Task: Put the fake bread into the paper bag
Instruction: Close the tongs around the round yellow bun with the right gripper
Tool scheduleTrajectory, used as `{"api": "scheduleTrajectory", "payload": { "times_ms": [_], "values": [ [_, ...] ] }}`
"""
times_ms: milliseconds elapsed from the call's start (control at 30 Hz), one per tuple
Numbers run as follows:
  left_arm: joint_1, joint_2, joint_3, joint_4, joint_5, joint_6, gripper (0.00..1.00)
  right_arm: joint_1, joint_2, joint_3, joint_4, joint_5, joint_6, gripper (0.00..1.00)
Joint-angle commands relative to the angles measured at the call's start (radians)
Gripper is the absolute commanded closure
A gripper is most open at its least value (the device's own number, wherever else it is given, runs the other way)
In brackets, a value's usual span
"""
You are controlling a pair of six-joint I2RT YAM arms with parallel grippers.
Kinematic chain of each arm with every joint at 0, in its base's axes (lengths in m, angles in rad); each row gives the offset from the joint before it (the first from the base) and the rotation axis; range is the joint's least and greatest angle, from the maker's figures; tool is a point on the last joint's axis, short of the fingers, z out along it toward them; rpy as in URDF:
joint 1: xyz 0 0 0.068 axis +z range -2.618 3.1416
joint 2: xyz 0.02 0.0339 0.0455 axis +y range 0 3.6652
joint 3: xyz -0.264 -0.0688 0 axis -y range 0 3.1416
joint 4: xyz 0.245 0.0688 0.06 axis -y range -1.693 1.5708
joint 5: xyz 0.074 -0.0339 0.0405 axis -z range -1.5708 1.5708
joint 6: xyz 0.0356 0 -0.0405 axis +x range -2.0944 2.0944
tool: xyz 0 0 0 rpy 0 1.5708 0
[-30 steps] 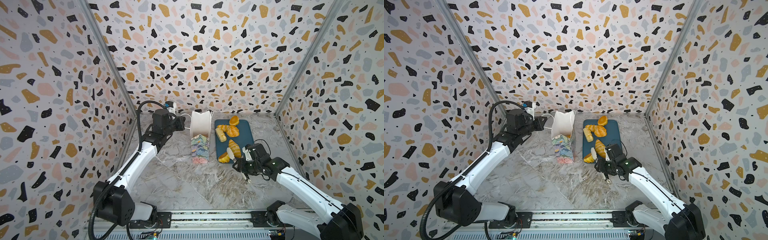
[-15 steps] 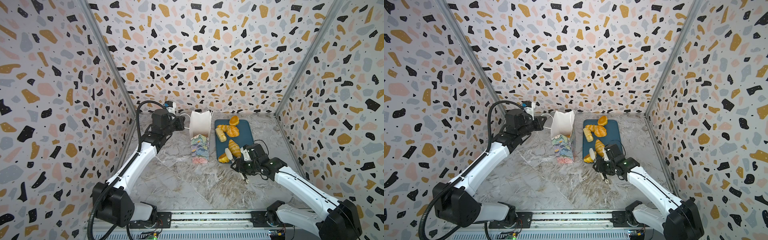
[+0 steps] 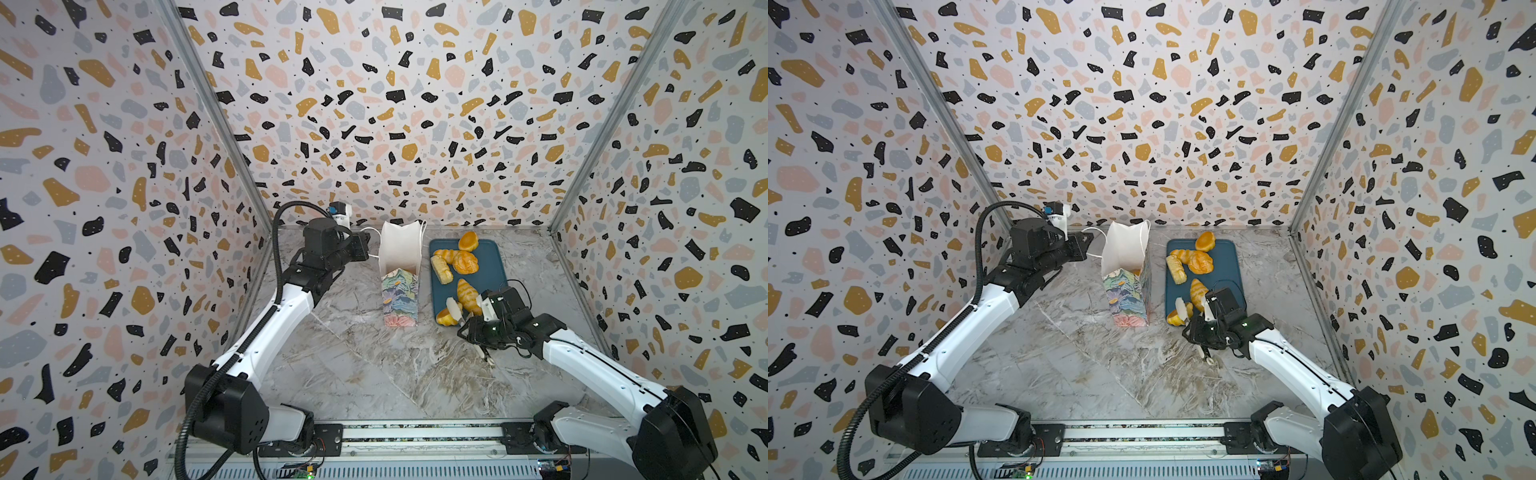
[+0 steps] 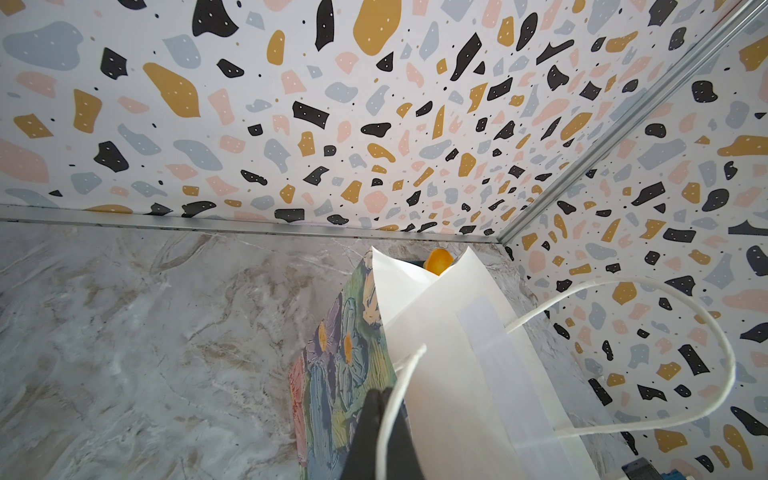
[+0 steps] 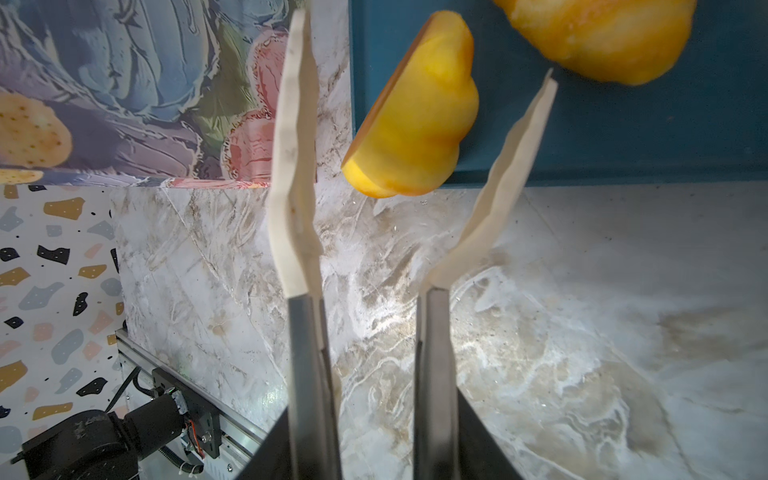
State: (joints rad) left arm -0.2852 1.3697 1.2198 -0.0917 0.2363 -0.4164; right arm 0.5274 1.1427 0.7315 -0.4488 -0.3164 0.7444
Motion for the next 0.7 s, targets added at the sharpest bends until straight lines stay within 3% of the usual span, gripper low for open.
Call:
{"api": "scheduleTrajectory", "payload": {
  "times_ms": [0, 667],
  "values": [
    [0.005, -0.02, -0.008, 0.032, -0.003, -0.003, 1.0, 0.005, 0.003, -0.01, 0.046, -0.027, 0.009, 0.55],
    [0.006, -0.018, -0.007, 0.027, -0.007, -0.001, 1.0, 0.006, 0.021, -0.028, 0.079, -0.035, -0.001, 0.64]
  ]
}}
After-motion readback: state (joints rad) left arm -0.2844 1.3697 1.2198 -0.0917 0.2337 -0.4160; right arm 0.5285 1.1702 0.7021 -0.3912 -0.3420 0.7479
